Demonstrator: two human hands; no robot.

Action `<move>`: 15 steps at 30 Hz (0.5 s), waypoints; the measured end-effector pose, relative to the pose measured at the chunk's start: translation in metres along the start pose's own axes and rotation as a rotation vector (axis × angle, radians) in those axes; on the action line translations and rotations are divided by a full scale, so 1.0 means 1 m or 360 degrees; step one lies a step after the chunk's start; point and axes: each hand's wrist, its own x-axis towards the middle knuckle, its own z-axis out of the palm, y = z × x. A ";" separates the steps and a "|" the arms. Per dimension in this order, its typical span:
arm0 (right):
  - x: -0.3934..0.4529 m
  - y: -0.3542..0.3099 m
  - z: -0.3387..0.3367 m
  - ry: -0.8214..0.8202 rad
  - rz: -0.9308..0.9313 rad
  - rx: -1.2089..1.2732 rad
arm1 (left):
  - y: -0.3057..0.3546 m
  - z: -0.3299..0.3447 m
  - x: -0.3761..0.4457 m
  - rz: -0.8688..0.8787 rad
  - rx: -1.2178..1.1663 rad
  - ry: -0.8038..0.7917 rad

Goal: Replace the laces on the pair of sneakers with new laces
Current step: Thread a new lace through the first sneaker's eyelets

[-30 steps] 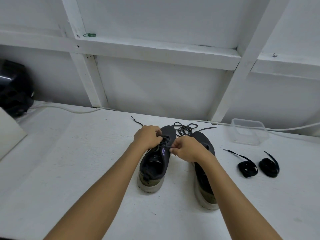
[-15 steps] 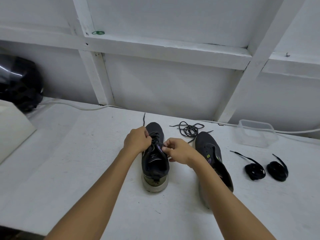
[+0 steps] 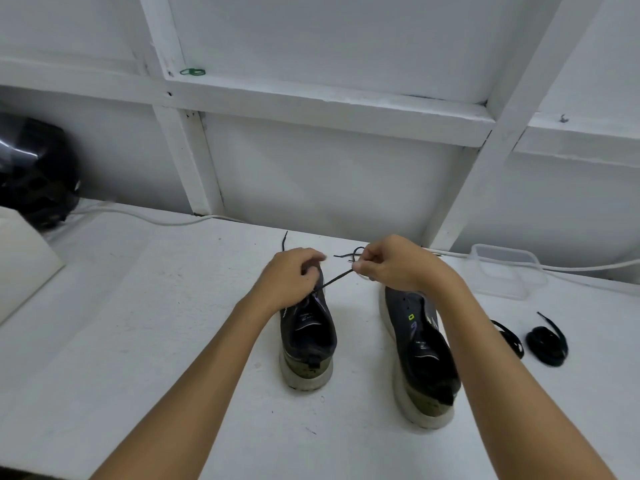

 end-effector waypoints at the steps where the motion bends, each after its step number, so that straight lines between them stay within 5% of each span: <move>1: 0.001 -0.003 0.002 0.0020 -0.0028 0.0018 | 0.011 -0.001 -0.004 0.0077 -0.0148 -0.0104; 3: 0.003 -0.010 0.007 0.0044 -0.0082 0.0066 | 0.023 -0.001 -0.008 0.0171 -0.0200 -0.0229; 10: 0.004 -0.006 0.005 0.0053 -0.0058 0.0039 | 0.010 -0.012 -0.013 0.0106 -0.0249 -0.0052; 15: 0.002 0.004 0.000 0.0144 -0.0009 0.0043 | -0.020 -0.016 -0.008 -0.0334 -0.0244 0.0376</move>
